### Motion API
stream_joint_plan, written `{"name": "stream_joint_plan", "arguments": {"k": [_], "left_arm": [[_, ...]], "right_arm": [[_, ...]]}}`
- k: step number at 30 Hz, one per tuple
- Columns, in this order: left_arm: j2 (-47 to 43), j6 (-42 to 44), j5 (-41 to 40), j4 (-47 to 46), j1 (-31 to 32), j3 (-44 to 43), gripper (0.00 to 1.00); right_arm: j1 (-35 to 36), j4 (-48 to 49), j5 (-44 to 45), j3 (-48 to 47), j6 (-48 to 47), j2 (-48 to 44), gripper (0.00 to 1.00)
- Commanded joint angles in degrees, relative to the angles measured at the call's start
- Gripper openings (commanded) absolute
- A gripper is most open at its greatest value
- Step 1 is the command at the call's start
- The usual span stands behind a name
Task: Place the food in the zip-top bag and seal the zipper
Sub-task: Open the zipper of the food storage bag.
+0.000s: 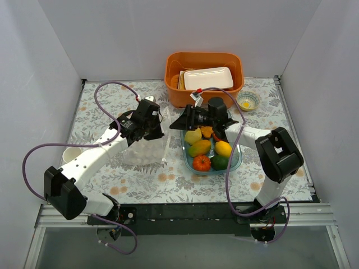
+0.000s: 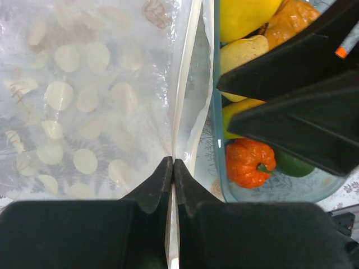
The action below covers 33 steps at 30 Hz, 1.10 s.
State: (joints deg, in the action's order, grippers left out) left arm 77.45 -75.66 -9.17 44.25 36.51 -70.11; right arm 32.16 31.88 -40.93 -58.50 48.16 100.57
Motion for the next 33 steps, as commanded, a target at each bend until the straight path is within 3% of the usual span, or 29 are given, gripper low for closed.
{"name": "stream_joint_plan", "arguments": {"k": [1,5,21,24,25,26,28,32,33], "left_arm": [[-3.62,1.13,3.28,-2.24,0.14,0.23,0.0],[-3.97,1.13,3.28,-1.89,0.14,0.32,0.0],[-4.68,1.21,5.92,-4.08,0.14,0.32,0.0],[-4.5,1.21,5.74,-4.08,0.14,0.67,0.0],[-4.5,1.13,5.65,-4.08,0.14,0.85,0.0],[-4.33,1.13,5.57,-4.0,0.14,1.02,0.0],[-3.98,0.86,5.39,-4.17,0.14,1.2,0.0],[-3.27,1.04,5.3,-4.61,0.14,1.37,0.0],[-3.18,1.04,5.39,-4.61,0.14,1.29,0.0]], "right_arm": [[-0.7,4.94,-1.61,-3.46,1.58,2.34,0.58],[-1.66,7.05,-2.49,-3.37,2.73,2.96,0.53],[-2.54,19.62,-8.38,-2.06,10.2,6.83,0.5],[-2.63,20.5,-8.56,-1.44,10.37,6.39,0.33],[-2.63,20.68,-8.73,-1.27,10.37,6.21,0.22],[-2.63,20.85,-8.91,-1.27,10.55,6.21,0.19],[-2.63,20.68,-9.17,-1.0,10.55,5.86,0.02],[-2.63,17.44,-8.03,-0.3,8.97,4.9,0.01],[-2.63,12.9,-7.24,-0.47,6.36,4.63,0.01]]}}
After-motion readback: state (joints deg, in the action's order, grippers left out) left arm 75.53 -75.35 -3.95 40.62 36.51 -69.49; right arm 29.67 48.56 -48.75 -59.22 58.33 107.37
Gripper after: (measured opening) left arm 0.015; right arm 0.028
